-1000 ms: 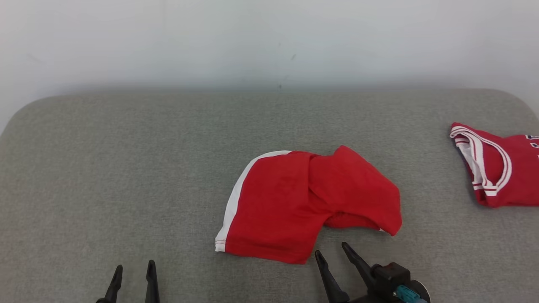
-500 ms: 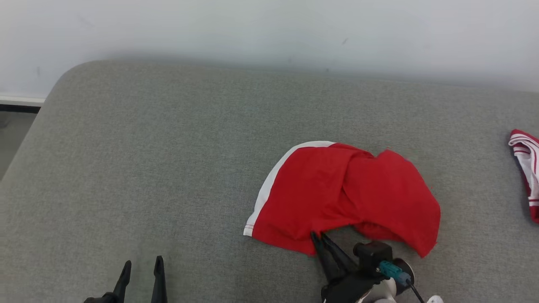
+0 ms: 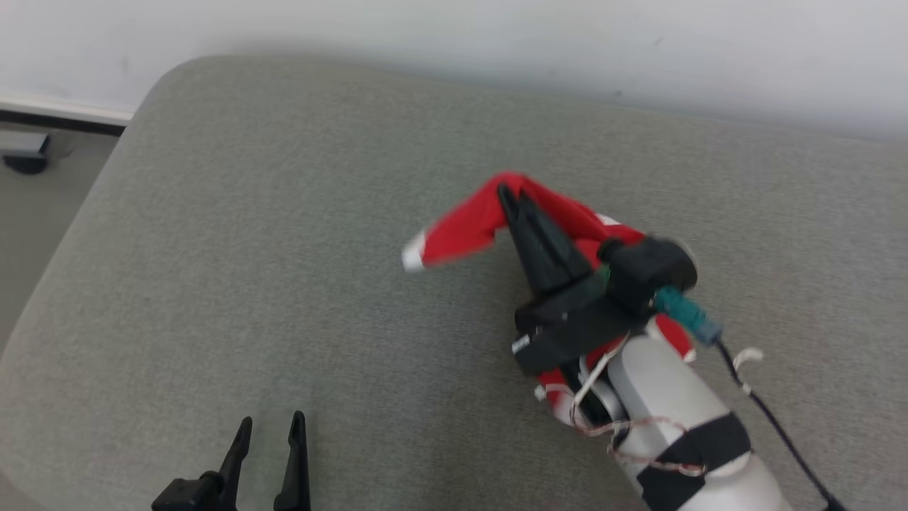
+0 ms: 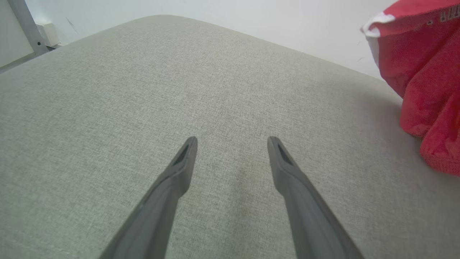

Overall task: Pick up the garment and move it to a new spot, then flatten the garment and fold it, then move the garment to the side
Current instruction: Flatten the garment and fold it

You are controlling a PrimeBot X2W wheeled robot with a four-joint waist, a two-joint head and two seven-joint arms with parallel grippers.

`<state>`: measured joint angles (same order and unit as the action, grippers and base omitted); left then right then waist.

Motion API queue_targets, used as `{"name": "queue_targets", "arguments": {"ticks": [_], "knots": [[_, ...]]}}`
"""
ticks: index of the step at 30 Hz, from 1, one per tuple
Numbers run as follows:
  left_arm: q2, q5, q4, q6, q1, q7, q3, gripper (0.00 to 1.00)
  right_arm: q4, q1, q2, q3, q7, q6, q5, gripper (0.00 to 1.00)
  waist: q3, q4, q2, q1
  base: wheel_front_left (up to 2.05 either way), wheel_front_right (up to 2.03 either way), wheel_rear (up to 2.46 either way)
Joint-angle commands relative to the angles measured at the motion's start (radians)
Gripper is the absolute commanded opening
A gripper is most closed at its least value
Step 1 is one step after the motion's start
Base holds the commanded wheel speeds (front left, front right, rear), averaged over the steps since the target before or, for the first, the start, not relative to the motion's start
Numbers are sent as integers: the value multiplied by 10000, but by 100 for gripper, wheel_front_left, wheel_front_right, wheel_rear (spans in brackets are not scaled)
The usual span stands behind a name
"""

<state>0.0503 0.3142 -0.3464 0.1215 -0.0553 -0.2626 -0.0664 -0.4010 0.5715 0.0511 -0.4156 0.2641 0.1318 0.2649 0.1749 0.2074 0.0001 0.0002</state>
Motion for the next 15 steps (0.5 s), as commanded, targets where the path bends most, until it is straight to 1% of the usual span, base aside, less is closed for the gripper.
{"name": "queue_targets", "arguments": {"ticks": [1, 5, 8, 9, 10, 11, 12, 15], "knots": [[6, 164, -26, -62, -130, -28, -68, 100, 35, 354, -11, 12, -4, -27, -73, 0, 208, 401, -1, -2, 0, 0, 0], [1, 253, -82, -123, -138, -28, -256, 100, -249, 1077, -5, 0, -5, -27, -117, 0, 289, 763, -1, -2, 0, 0, 0], [1, 341, -138, -138, -98, -28, -405, 100, -1143, 1414, -9, -349, -7, -27, -81, 0, 346, 994, -1, -2, 0, 0, 0], [-4, 365, -161, -141, -100, -28, -482, 100, -1687, 1527, -6, -498, -56, -27, 34, 3, 363, 1081, -1, -2, 0, 0, 0], [-4, 365, -161, -141, -100, -28, -482, 100, -1687, 1527, -6, -498, -56, -27, 34, 3, 363, 1081, -1, -2, 0, 0, 0], [-1, 387, -192, -151, -108, -28, -536, 100, -2101, 1708, -4, -697, -63, -27, 213, 82, 374, 1156, -1, -2, 0, 0, 0], [2, 416, -213, -160, -143, -28, -623, 100, -2425, 1944, -7, -878, -54, -27, 415, 100, 402, 1236, -1, -2, 0, 0, 0], [-1, 471, -211, -234, -216, -28, -734, 100, -3289, 2214, -12, -1318, -27, -27, 820, 100, 428, 1310, -1, -2, 0, 0, 0]]}}
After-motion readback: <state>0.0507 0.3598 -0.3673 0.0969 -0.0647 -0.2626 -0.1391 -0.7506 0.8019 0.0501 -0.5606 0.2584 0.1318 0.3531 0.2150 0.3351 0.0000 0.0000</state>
